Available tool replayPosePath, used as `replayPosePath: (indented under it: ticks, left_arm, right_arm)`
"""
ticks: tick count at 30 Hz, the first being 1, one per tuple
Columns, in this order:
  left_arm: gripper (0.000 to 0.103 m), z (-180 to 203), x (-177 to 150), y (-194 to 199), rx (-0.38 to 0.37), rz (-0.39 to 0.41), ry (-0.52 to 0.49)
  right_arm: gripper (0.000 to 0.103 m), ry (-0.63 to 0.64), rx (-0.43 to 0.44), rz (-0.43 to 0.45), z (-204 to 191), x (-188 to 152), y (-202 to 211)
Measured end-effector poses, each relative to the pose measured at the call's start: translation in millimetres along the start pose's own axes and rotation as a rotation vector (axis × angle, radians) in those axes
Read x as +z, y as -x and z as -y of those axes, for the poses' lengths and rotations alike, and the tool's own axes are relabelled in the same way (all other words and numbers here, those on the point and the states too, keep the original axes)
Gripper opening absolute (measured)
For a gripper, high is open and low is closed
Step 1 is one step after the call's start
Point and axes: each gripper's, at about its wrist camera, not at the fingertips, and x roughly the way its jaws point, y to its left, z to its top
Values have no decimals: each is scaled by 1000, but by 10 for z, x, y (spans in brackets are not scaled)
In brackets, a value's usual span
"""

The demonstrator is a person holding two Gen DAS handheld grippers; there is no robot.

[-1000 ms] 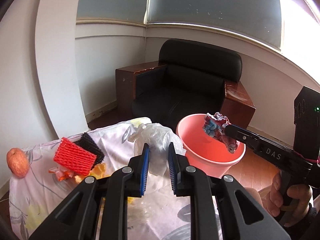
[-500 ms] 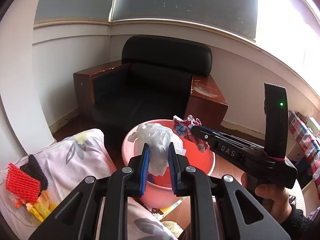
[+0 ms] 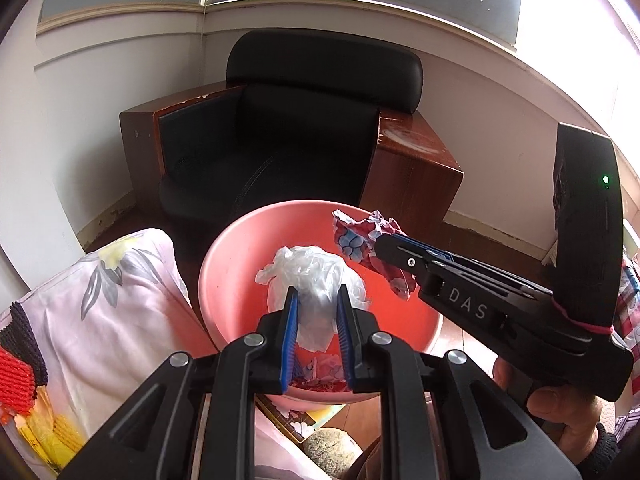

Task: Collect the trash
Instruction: 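Carry both items over the pink bucket and open both grippers, then move both tools back over the table toward the red foam net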

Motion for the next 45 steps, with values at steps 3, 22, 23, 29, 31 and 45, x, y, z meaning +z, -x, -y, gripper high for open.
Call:
replayPosePath:
  ticks: [3, 22, 23, 29, 31, 45]
  left_arm:
    - [20, 12, -11, -47, 13, -5, 5]
    - [44, -104, -42, 304, 65, 60, 18]
    - [44, -116, -51, 339, 67, 64, 22]
    - [47, -199, -122, 598, 79, 81, 43]
    - [48, -231, -156, 703, 84, 86, 50]
    - [53, -472, -513, 1485, 175, 135, 91]
  right_arm:
    - [8, 4, -12, -9, -21, -12, -8]
    - [24, -16, 4, -18, -81, -44, 100]
    - [24, -17, 7, -17, -90, -46, 115]
    - [24, -50, 64, -34, -149, -91, 210]
    - [24, -48, 78, -36, -198, -122, 251]
    - [24, 44, 138, -37, -693, -343, 561]
